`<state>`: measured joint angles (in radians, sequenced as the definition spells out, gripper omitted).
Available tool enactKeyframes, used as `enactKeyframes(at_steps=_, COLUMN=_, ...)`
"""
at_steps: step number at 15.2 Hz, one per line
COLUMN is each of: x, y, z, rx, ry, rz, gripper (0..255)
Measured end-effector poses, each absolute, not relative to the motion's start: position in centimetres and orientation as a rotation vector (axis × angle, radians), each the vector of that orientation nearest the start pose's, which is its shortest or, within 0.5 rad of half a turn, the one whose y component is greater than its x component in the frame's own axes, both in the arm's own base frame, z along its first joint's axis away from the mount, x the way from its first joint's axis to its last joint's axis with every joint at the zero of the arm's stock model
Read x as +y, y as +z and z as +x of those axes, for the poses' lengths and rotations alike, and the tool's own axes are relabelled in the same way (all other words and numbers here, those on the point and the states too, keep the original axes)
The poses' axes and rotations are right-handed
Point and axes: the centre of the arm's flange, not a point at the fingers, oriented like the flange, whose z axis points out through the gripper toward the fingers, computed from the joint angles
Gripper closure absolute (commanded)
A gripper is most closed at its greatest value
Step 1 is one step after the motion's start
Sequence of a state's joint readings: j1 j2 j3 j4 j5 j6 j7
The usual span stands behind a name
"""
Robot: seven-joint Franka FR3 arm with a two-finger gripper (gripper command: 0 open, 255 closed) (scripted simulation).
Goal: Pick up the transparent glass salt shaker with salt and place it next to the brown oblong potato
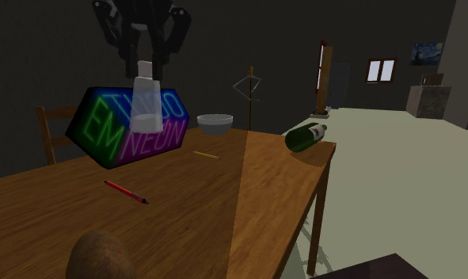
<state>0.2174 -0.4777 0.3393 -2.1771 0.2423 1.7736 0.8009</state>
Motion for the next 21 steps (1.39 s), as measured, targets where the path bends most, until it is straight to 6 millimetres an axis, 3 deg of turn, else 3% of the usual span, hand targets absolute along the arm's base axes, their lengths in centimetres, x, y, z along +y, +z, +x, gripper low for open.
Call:
enactKeyframes(at_steps=2, x=28.0, y=56.9, z=31.9, rx=0.482, ry=0.015, rz=-3.004, gripper=255)
enactKeyframes(at_steps=4, x=28.6, y=56.0, z=31.5, rx=0.483, ry=0.016, rz=-3.004, gripper=255)
enactKeyframes(at_steps=21, x=28.8, y=47.2, z=31.5, rx=0.485, ry=0.016, rz=-3.003, gripper=255)
